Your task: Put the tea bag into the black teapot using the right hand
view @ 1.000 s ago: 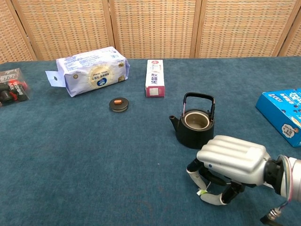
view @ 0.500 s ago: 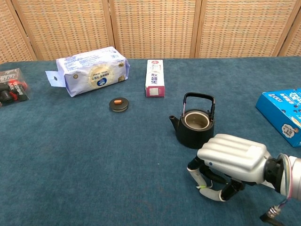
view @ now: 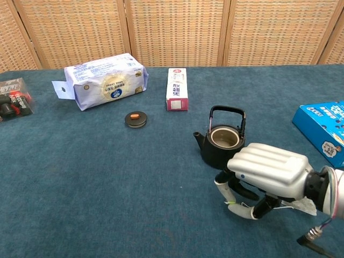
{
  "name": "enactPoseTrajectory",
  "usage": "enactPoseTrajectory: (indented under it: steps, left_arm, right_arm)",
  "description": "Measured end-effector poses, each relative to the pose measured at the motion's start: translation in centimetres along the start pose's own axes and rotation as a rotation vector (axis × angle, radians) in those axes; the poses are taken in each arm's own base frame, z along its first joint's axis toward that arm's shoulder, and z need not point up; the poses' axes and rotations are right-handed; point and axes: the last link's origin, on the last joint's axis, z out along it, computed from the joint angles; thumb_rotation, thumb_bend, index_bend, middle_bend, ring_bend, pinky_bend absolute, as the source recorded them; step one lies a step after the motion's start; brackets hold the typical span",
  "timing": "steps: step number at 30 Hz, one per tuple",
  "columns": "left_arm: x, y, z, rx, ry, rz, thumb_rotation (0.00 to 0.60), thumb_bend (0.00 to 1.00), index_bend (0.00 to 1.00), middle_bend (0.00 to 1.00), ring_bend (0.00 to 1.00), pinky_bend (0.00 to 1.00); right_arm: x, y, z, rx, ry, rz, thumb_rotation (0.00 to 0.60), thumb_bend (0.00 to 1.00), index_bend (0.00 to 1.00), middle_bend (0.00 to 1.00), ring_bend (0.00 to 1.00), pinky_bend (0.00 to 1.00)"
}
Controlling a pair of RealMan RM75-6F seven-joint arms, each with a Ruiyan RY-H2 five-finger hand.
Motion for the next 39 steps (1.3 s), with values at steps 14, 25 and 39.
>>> enactPoseTrajectory:
  steps: [14, 25, 39]
  left_arm:
    - [-0.3, 0.4, 0.2, -0.016, -0.004, -0.010, 0.600, 0.41, 0.00, 0.00, 0.00, 0.00]
    - [-0.5, 0.7, 0.1, -0.030, -0.015, -0.013, 0.600, 0.41, 0.00, 0.00, 0.00, 0.00]
    - [-0.7, 0.6, -0.2, -0.027, -0.035, -0.011, 0.600, 0.41, 0.00, 0.00, 0.00, 0.00]
  right_arm:
    - [5.4, 0.8, -0.7, -0.011, 0.146, -0.024, 0.548, 0.64, 0.66, 0.88, 0.89, 0.98]
    - [10.4, 2.1, -1.2, -0.055, 0.232, -0.056, 0.549, 0.64, 0.66, 0.88, 0.89, 0.98]
    - [14.4, 3.2, -1.3, -0.074, 0.285, -0.059, 0.548, 0.64, 0.67, 0.88, 0.89, 0.98]
